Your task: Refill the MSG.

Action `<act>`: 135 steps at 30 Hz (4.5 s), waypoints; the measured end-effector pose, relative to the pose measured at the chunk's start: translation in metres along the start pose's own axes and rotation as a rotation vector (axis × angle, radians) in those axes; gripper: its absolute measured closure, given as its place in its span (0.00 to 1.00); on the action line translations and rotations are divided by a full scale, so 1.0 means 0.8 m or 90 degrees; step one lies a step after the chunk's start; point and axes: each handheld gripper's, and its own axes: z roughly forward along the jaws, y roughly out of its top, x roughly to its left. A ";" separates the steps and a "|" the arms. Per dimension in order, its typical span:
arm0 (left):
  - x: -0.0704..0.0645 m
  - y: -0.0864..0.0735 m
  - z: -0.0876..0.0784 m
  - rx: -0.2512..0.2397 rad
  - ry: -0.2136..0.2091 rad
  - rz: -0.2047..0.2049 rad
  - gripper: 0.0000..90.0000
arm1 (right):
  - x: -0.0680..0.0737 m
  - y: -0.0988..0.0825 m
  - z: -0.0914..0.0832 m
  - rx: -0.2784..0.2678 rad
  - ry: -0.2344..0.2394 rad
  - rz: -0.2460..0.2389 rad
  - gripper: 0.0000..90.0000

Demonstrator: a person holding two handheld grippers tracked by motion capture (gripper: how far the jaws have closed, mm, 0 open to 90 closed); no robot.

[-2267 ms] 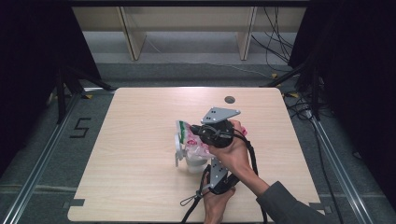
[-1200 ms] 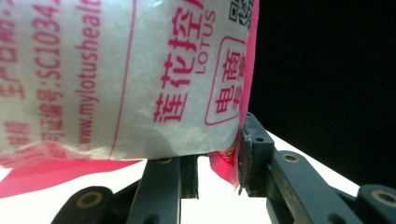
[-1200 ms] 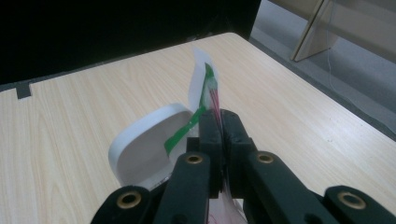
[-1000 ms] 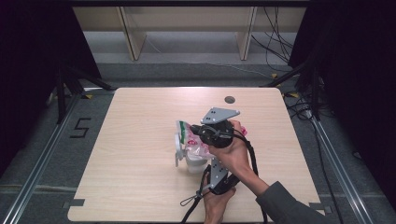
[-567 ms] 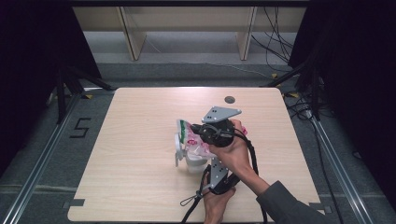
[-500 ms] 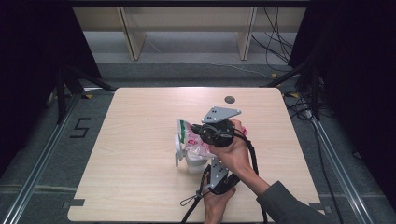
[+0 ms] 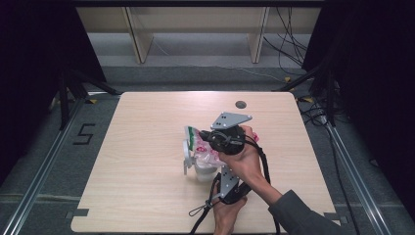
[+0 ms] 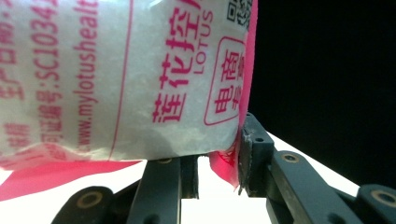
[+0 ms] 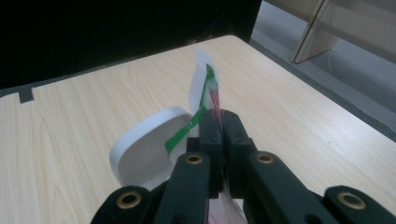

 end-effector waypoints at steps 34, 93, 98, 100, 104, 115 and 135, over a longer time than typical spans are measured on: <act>-0.002 0.004 -0.004 -0.010 -0.006 -0.007 0.80 | 0.004 0.005 0.005 0.023 0.005 -0.007 0.99; -0.004 0.006 -0.003 -0.029 -0.012 -0.024 0.80 | 0.002 0.006 0.004 0.009 0.006 0.003 0.99; -0.005 0.004 -0.002 -0.028 -0.012 -0.029 0.80 | 0.003 0.001 0.008 0.012 -0.003 -0.007 0.99; -0.005 0.004 -0.003 -0.027 -0.013 -0.028 0.80 | 0.002 0.002 0.006 0.003 -0.003 0.001 0.99; -0.005 0.004 -0.003 -0.026 -0.013 -0.027 0.80 | 0.001 0.004 0.004 0.009 0.001 -0.003 0.99; -0.006 0.003 -0.001 -0.023 -0.002 -0.021 0.80 | 0.000 0.003 0.002 0.002 -0.006 0.012 0.99; 0.002 -0.006 0.005 0.037 0.026 0.033 0.80 | -0.013 -0.001 -0.024 0.005 0.013 0.008 1.00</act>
